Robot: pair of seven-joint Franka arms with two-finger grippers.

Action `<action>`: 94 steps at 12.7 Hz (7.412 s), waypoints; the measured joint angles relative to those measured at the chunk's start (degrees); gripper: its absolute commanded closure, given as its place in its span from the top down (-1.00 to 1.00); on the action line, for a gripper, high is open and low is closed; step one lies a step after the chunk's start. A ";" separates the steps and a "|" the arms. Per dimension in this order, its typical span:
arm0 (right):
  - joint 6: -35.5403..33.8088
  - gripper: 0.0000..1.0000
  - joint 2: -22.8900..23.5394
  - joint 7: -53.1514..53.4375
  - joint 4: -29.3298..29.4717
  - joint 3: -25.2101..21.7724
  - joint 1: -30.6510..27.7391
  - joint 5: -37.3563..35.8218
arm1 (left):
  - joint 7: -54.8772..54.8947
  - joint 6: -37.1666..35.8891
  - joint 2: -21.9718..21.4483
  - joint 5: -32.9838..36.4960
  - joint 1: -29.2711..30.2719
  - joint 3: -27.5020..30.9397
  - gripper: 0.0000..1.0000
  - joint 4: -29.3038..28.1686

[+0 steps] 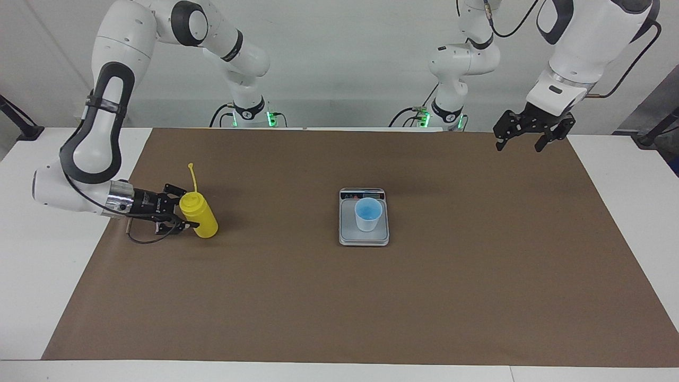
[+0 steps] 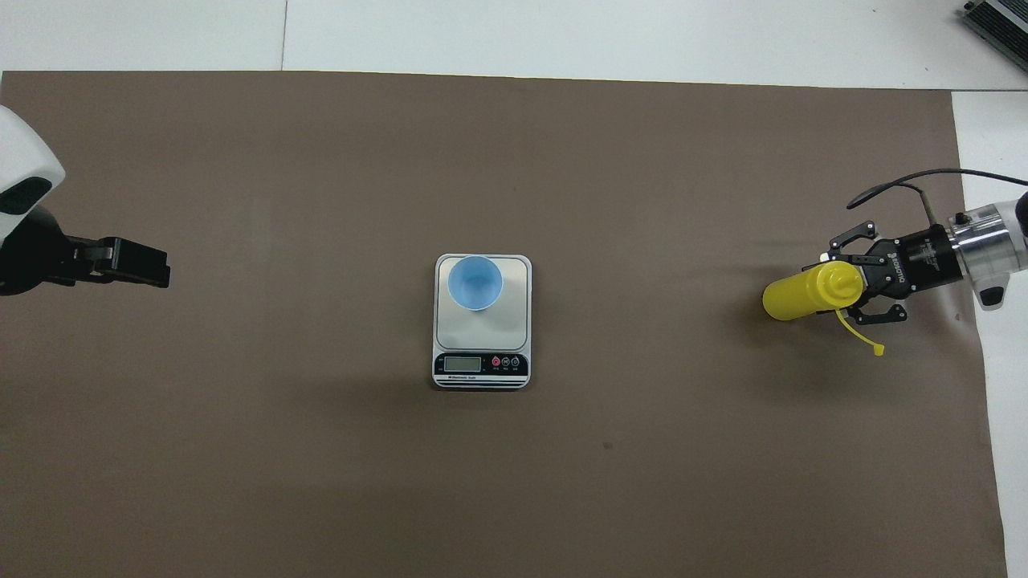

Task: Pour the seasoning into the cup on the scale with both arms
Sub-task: 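Grasp the yellow bottle with the right gripper and lift it upright, then tilt the yellow bottle over the blue cup with the right gripper, then bring the yellow bottle back upright and away from the cup, then lower the yellow bottle onto the table and open the right gripper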

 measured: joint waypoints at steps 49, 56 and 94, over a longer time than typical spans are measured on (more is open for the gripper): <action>8.12 -1.00 5.86 62.54 14.38 0.36 61.71 -91.23 | 0.00 -0.01 -0.01 0.00 0.00 0.00 1.00 0.00; 8.42 -1.00 5.98 62.75 13.43 0.34 61.81 -91.23 | 0.00 -0.01 -0.01 0.00 0.00 0.00 1.00 0.00; 7.18 -1.00 -12.82 -7.78 -15.23 -0.52 1.63 7.20 | 0.00 -0.01 -0.01 0.00 0.00 0.00 1.00 0.00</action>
